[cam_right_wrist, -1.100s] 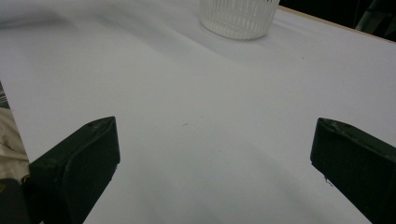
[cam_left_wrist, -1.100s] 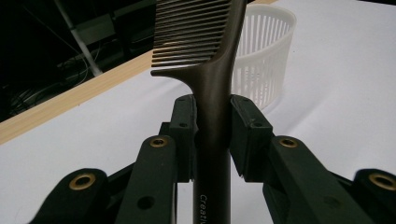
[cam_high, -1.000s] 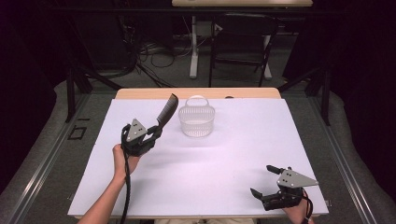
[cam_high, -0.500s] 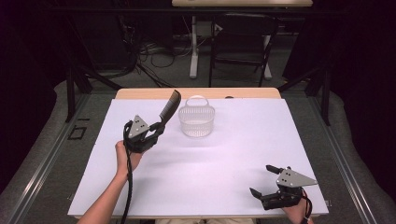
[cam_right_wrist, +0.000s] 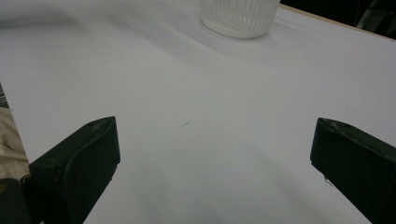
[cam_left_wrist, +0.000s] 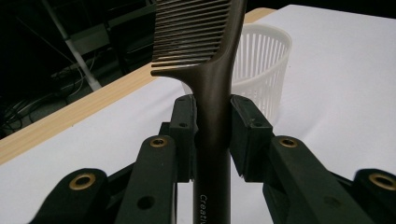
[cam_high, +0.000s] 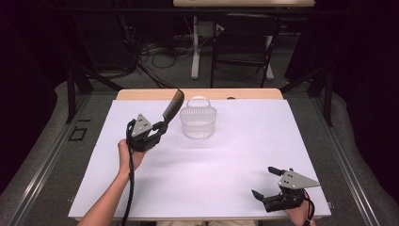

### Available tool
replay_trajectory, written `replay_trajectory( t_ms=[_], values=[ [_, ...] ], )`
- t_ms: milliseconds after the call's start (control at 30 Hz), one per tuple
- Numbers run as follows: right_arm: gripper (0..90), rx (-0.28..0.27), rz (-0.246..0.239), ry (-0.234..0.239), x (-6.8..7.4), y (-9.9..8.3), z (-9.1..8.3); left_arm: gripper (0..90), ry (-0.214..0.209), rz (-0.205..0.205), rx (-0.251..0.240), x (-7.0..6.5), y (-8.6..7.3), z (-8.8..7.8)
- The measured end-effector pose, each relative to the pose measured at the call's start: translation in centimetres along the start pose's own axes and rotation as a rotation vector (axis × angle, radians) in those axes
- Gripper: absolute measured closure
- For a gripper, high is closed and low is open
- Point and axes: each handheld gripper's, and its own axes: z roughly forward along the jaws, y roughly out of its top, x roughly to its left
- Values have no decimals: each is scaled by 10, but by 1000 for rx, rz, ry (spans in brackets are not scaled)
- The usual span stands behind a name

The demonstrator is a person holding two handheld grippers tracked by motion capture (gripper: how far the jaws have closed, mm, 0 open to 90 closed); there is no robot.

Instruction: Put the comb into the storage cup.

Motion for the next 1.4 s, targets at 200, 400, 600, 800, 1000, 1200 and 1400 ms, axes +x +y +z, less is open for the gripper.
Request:
replay_trajectory(
  t_ms=[200, 400, 600, 800, 1000, 1200, 1400],
  values=[
    [11, 0, -2, 1, 0, 0, 0, 723, -5, 5, -3, -1, 4, 4],
    [11, 2, 0, -1, -1, 0, -1, 723, -8, 19, -8, 0, 11, 5],
    [11, 1, 1, -1, -1, 0, 0, 723, -10, 28, -12, 0, 18, 7],
    [11, 4, -3, -3, 0, 0, -1, 723, -9, 34, -21, -1, 23, 10],
    [11, -5, 0, -1, -1, 0, -1, 723, -11, 42, -25, -2, 28, 14],
    [11, -3, -2, -1, -1, 0, -1, 723, -15, 57, -26, -4, 34, 16],
    [12, -6, 1, -1, 0, 0, -1, 723, -19, 56, -28, -5, 38, 17]
  ],
)
